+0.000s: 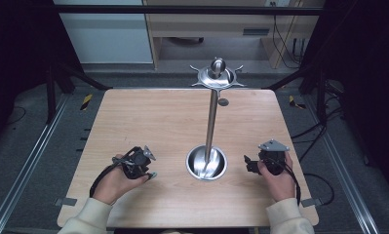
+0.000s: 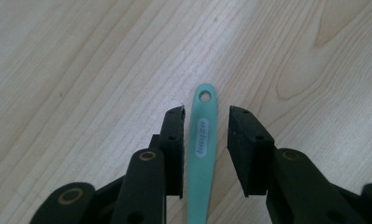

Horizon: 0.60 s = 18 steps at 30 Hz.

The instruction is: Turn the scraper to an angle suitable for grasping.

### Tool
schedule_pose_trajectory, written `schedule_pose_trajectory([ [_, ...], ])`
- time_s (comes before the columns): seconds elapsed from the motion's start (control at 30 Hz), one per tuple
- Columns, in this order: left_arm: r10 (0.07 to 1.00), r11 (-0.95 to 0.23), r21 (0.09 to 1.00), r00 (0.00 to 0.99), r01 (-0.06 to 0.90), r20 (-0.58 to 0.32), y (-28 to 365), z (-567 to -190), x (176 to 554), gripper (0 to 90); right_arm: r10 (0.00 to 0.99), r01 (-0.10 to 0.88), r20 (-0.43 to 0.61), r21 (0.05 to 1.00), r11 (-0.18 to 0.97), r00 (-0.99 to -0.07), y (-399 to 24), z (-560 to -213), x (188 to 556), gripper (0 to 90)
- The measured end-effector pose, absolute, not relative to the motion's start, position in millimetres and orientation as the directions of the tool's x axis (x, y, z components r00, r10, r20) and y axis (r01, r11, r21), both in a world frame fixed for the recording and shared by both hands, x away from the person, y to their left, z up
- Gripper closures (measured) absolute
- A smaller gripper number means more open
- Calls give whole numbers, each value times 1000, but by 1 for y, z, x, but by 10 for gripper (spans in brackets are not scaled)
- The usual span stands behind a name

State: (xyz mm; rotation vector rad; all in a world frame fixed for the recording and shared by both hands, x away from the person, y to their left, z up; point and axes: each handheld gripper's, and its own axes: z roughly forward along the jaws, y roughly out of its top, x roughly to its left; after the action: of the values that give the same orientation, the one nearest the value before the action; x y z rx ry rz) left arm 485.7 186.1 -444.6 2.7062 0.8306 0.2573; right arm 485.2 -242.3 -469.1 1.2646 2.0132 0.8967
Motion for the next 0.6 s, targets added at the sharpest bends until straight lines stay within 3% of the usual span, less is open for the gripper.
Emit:
schedule_pose_trajectory([
  [0.2,551,-814,257,832,520,63,180,-448,492,637,916,520,-129,789,327,-380,-242,-470,485,109],
  [0.6,535,-834,198,843,514,64,173,-453,498,629,916,517,-127,792,325,-381,-242,-469,485,109],
])
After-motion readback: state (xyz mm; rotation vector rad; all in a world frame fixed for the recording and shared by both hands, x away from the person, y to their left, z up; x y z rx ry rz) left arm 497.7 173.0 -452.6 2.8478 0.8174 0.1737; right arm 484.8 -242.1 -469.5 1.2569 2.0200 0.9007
